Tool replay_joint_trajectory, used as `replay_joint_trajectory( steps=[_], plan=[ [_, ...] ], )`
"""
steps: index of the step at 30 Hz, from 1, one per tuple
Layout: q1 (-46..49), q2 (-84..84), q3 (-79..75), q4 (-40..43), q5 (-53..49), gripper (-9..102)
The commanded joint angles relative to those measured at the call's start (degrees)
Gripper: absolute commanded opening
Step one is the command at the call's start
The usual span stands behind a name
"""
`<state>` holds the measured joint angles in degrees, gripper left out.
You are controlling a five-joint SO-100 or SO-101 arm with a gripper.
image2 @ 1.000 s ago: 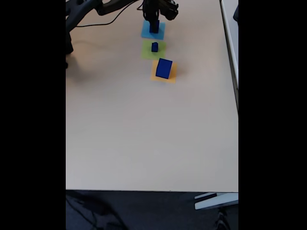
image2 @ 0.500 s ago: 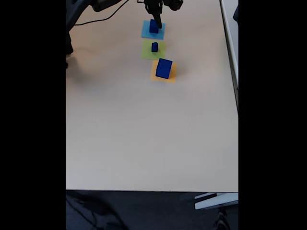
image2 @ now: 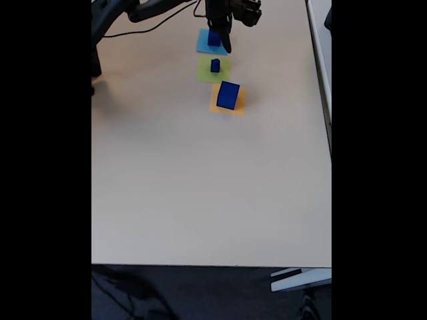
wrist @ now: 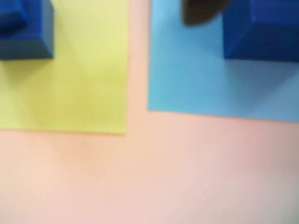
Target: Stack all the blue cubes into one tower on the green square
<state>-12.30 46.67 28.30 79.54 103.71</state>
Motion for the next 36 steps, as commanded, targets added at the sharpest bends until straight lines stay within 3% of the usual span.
replay_joint_trajectory(
  steps=[1, 14, 36],
  plan=[
    [1.32, 4.83, -0.26, -0.35, -1.49, 31],
    [2.90, 3.69, 2.72, -0.53, -6.59, 18],
    [4.13, 11.78, 19.51, -8.17, -11.60, 18]
  ],
)
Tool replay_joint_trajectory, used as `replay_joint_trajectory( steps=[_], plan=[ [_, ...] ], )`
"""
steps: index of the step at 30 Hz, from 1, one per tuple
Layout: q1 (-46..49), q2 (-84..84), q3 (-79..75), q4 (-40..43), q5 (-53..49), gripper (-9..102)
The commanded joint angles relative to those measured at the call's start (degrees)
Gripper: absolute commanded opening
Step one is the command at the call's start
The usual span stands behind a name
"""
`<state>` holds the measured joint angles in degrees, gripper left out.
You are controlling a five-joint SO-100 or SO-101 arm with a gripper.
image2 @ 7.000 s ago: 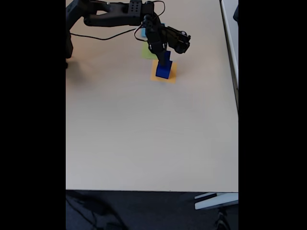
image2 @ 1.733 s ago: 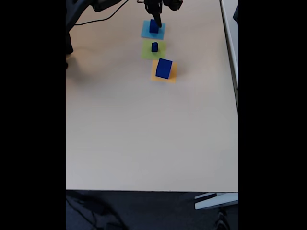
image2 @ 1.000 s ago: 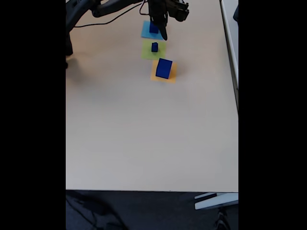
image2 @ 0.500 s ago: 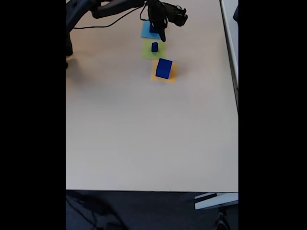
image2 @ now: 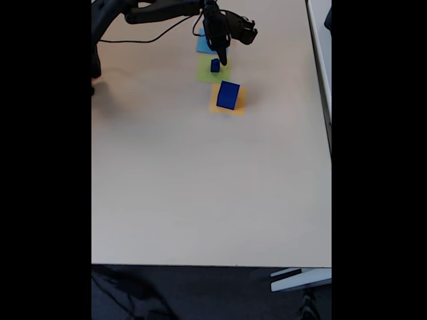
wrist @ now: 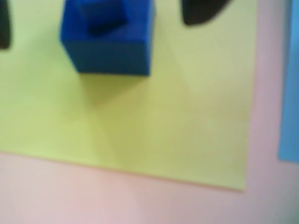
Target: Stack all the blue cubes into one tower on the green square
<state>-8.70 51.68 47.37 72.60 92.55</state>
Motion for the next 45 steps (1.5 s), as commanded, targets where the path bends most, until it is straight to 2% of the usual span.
replay_joint_trajectory(
  steps=[1, 20, 27, 45],
  plan=[
    [0.44, 7.21, 0.97, -1.41, -0.44, 18],
    [0.26, 10.90, 10.28, -7.12, -0.62, 18],
    [0.44, 12.13, 11.78, -7.29, -0.79, 15],
    [0.35, 12.04, 12.04, -7.73, -1.05, 15]
  ],
)
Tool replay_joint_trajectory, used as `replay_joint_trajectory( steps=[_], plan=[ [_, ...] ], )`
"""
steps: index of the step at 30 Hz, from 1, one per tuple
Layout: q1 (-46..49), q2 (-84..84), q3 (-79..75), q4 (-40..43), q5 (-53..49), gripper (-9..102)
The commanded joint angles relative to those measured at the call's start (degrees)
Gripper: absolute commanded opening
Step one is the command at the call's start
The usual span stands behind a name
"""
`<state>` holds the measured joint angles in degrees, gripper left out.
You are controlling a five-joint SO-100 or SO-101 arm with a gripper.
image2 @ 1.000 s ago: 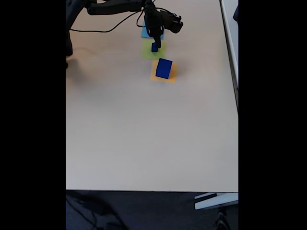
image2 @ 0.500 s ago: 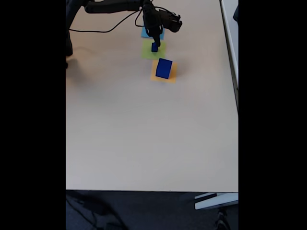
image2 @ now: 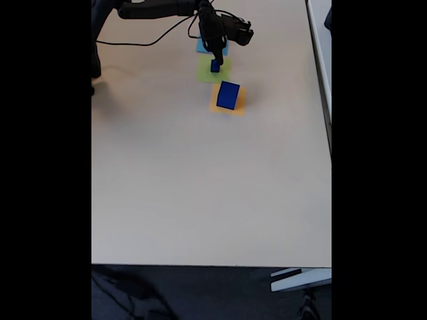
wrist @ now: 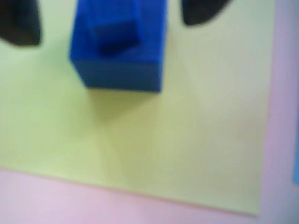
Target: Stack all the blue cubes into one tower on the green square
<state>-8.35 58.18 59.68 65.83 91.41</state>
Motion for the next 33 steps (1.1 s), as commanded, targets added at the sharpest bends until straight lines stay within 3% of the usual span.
replay_joint_trajectory(
  steps=[1, 33],
  plan=[
    [0.00, 5.36, -0.18, -0.97, 0.09, 15],
    [0.26, 4.04, 1.76, -2.37, -0.53, 14]
  ],
)
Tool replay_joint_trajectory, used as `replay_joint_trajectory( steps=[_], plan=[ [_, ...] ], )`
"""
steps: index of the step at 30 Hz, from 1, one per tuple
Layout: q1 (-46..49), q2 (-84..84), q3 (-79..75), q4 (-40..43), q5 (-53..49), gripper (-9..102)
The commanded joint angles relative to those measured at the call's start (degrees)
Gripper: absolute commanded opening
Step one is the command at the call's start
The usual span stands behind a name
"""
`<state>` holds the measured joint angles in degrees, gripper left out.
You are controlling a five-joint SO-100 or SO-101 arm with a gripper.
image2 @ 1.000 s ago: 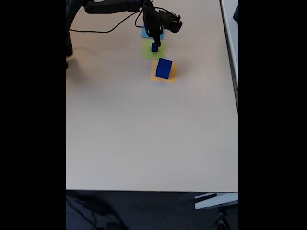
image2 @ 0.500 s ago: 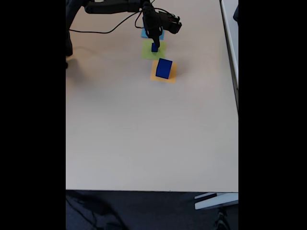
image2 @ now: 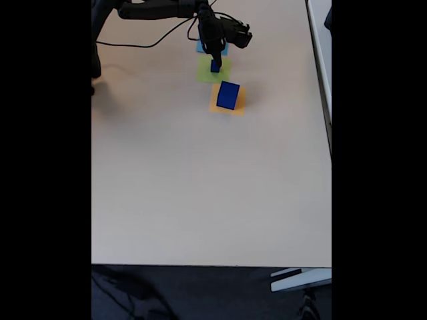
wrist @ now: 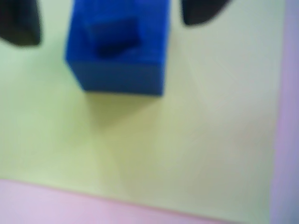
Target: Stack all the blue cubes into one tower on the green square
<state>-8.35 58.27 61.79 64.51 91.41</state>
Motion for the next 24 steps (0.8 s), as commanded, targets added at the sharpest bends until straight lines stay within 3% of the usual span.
replay_joint_trajectory(
  steps=[1, 24],
  plan=[
    [0.26, 3.87, -0.35, -1.05, -0.53, 14],
    [0.70, 3.25, -0.53, -1.58, -0.62, 9]
  ],
)
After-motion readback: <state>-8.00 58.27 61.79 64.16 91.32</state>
